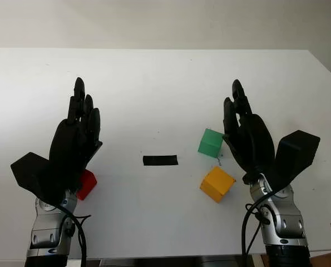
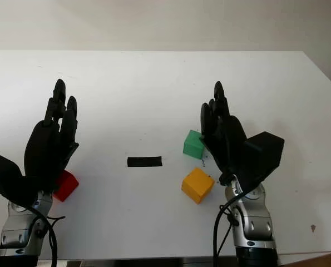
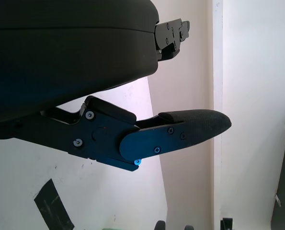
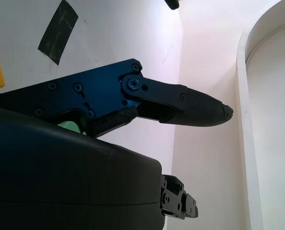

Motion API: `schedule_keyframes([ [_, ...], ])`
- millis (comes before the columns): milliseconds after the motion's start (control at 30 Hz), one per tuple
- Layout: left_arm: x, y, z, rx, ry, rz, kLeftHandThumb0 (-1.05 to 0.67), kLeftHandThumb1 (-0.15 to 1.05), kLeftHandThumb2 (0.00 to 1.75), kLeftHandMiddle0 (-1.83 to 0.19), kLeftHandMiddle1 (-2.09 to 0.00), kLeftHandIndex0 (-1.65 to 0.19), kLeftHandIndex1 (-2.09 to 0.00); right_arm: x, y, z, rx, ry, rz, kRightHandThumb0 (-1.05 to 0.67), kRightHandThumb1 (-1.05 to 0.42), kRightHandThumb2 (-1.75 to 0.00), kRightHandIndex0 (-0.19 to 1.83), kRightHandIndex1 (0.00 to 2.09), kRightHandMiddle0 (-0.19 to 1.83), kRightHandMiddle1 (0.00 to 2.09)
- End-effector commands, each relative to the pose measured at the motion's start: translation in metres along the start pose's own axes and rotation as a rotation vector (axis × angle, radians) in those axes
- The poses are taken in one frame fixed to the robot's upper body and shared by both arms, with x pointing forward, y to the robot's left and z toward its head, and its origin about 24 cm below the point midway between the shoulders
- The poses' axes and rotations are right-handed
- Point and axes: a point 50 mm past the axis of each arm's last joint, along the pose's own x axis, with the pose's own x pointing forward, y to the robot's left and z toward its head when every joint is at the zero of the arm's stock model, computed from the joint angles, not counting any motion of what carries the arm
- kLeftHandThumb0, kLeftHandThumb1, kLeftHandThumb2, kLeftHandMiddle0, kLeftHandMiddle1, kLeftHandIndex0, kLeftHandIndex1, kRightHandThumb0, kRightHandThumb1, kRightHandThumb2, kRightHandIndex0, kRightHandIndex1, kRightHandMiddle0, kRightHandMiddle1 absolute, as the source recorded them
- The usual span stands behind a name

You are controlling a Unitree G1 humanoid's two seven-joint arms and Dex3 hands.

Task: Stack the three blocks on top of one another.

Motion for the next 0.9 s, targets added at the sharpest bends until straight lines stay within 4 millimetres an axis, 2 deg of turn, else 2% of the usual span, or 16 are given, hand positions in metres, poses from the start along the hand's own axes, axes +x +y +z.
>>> schedule_keyframes([
  [0,-0.001,-0.001,0.004,0.009,-0.017,-0.005,-0.73,1.05,0.60,0.19,0.00,0.19,0.00,-0.002,0.001,0.005,-0.011,-0.022,0.001,-0.72,-1.05,-0.63,-0.19,0.00,-0.19,0.00],
  [333,-0.001,0.000,0.002,0.004,-0.013,0.000,-0.74,1.05,0.58,0.19,0.00,0.19,0.00,0.002,0.002,0.004,-0.005,-0.019,0.015,-0.71,-1.05,-0.64,-0.19,0.00,-0.19,0.00],
  [567,0.001,0.007,0.015,0.016,-0.055,-0.005,-0.72,1.05,0.59,0.18,-0.03,0.18,-0.02,0.005,0.003,0.005,-0.005,-0.033,0.013,-0.73,-1.05,-0.63,-0.19,0.00,-0.19,0.00],
  [667,0.006,0.012,0.030,0.042,-0.124,0.011,-0.71,1.05,0.58,0.14,-0.06,0.14,-0.05,0.004,0.002,0.006,-0.008,-0.036,0.007,-0.72,-1.05,-0.64,-0.19,0.00,-0.19,0.00],
  [867,0.016,0.034,0.066,0.171,-0.240,-0.014,-0.72,1.05,0.44,-0.14,-0.10,-0.01,-0.10,0.003,0.001,0.006,-0.005,-0.043,0.006,-0.71,-1.05,-0.64,-0.19,0.00,-0.19,0.00],
])
